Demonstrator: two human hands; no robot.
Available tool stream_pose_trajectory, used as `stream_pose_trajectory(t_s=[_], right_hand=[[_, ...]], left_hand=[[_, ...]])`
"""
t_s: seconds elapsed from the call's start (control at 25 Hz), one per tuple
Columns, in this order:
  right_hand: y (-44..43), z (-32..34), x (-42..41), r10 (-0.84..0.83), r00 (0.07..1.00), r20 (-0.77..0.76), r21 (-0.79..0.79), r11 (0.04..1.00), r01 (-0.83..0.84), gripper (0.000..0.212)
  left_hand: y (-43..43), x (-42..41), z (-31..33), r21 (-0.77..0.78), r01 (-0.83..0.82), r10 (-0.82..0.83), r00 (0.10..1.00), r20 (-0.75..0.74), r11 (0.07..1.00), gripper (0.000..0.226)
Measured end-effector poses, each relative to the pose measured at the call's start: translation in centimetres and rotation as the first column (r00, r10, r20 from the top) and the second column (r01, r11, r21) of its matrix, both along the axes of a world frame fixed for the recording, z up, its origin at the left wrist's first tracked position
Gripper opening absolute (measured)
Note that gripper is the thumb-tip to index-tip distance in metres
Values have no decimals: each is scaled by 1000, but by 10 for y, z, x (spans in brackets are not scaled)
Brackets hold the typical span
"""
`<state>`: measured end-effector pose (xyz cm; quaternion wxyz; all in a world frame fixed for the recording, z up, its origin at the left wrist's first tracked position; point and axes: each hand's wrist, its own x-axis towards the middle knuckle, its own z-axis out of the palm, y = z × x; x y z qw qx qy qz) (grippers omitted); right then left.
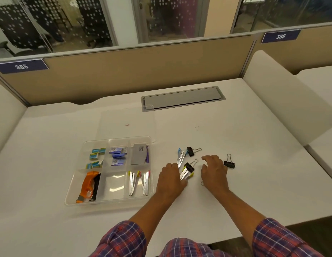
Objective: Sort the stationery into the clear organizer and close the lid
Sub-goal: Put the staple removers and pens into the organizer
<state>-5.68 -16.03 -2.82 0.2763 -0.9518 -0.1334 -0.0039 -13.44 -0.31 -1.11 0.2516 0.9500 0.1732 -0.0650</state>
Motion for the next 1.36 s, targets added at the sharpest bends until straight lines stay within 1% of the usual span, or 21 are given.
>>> stream_pose_trajectory(t_s=[0.08,0.12,0.24,0.32,0.4,0.52,0.6,0.64,0.76,0.84,0.92,1.0,1.08,1.16,1.2,1.28,1.36], right_hand=[[-4,0,6,-7,1000,-30,-3,1000,7,32],[-5,1,9,-7,999,-45,1,1000,7,32],[-1,5,17,10,997,-81,41,999,-7,31],[5,8,22,47,993,-110,108,994,-35,30],[16,11,26,93,987,-132,148,986,-73,29],[37,13,33,114,984,-137,130,987,-96,27],[54,14,36,133,981,-143,63,990,-125,24],[62,15,38,145,978,-147,-4,989,-147,25],[85,16,39,162,977,-136,-217,958,-189,36],[96,14,39,169,975,-147,-277,939,-205,40],[103,12,40,186,972,-141,-332,917,-223,34],[108,11,40,202,969,-143,-378,894,-242,20],[110,10,40,181,967,-182,-329,915,-233,8],[113,14,39,166,959,-230,-229,948,-220,9],[114,17,38,166,959,-229,-187,960,-211,10],[119,27,35,169,970,-175,-112,975,-190,13],[131,43,27,190,977,-93,7,982,-190,16]], left_hand=[[-7,3,-4,20,-13,13,1000,-6,1000,54],[-9,4,-6,29,-11,11,1000,1,1000,52],[-13,4,-11,33,-4,3,1000,29,999,37],[-14,1,-12,13,-22,22,998,54,1000,31],[-14,-3,-8,-18,-65,67,995,77,998,25],[-11,-11,6,-134,-157,172,979,111,979,18],[-4,-18,21,-216,-226,258,957,132,950,19],[0,-22,28,-248,-258,299,943,144,934,21],[15,-39,44,-315,-335,402,898,179,888,25],[26,-51,50,-342,-376,456,869,191,861,25],[38,-62,52,-364,-414,501,846,185,834,25],[49,-73,53,-388,-441,535,826,177,809,24],[61,-83,54,-396,-467,565,806,176,791,25],[74,-90,56,-396,-497,597,780,186,772,25],[82,-93,57,-389,-513,612,767,192,765,24],[96,-98,59,-351,-549,633,748,199,759,23],[109,-102,57,-308,-575,643,739,201,758,23]])
